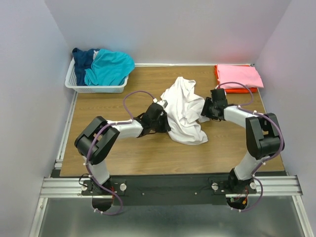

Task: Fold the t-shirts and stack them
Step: Flatten the tshirt out

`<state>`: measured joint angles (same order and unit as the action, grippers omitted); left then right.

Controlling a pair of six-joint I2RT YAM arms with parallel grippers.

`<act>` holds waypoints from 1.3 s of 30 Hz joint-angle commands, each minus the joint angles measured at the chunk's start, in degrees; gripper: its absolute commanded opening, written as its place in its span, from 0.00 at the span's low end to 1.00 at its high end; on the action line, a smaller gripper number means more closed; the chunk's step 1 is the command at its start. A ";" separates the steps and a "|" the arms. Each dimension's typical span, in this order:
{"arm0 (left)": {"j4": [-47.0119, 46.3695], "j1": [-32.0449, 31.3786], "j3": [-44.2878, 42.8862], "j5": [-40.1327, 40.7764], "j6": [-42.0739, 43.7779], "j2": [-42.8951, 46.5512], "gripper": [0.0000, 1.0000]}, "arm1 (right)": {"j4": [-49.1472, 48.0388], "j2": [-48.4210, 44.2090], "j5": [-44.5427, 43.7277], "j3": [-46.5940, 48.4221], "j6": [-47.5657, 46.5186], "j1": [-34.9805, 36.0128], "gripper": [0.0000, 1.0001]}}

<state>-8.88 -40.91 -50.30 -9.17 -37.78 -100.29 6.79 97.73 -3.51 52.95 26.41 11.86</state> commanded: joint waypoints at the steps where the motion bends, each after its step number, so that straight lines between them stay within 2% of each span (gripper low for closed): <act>1: 1.23 -0.32 -0.76 4.59 0.69 1.76 0.19 | 3.84 2.72 -6.24 1.19 -0.31 1.50 0.52; 4: 2.82 -0.05 -0.15 6.97 0.87 3.52 0.16 | 4.29 3.78 -7.65 1.81 -0.49 2.90 0.27; 5: 3.69 0.12 -0.06 7.49 0.87 3.96 0.12 | 4.46 3.78 -8.52 1.89 -0.57 3.34 0.01; 9: 5.98 1.88 0.56 11.08 1.22 8.51 0.09 | 4.64 1.59 -15.45 2.60 -0.92 5.54 0.01; 12: 8.26 3.90 0.47 14.86 1.48 13.17 0.09 | 4.73 -4.64 -21.07 2.42 -0.75 5.81 0.01; 18: 13.89 7.33 -0.58 22.78 -0.27 22.76 0.09 | 6.04 -22.74 -27.95 -0.21 -0.75 5.81 0.01; 19: 14.76 7.59 -0.67 23.66 -1.76 23.90 0.09 | 8.13 -26.59 -28.83 -0.48 -0.32 5.81 0.01; 25: 18.28 10.92 -1.90 29.02 -1.95 29.01 0.09 | 17.63 -35.58 -35.33 -1.53 3.46 5.90 0.01; 29: 26.27 15.93 -7.52 33.68 -1.59 29.89 0.09 | 22.47 -41.47 -37.27 -0.57 3.74 5.81 0.01; 31: 27.34 16.47 -9.98 36.23 -1.33 32.78 0.09 | 23.45 -44.99 -38.67 1.62 3.03 5.81 0.01; 34: 27.08 16.56 -11.13 35.54 -0.98 39.01 0.09 | 24.85 -48.94 -38.77 4.17 1.63 5.81 0.01; 39: 27.08 16.47 -11.13 32.64 -1.16 50.08 0.09 | 25.29 -55.01 -29.92 6.73 -0.31 5.90 0.01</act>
<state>17.32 -24.49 -60.55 22.11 -38.94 -56.42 29.98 46.63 -37.56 57.25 27.42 17.63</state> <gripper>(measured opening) 0.096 0.011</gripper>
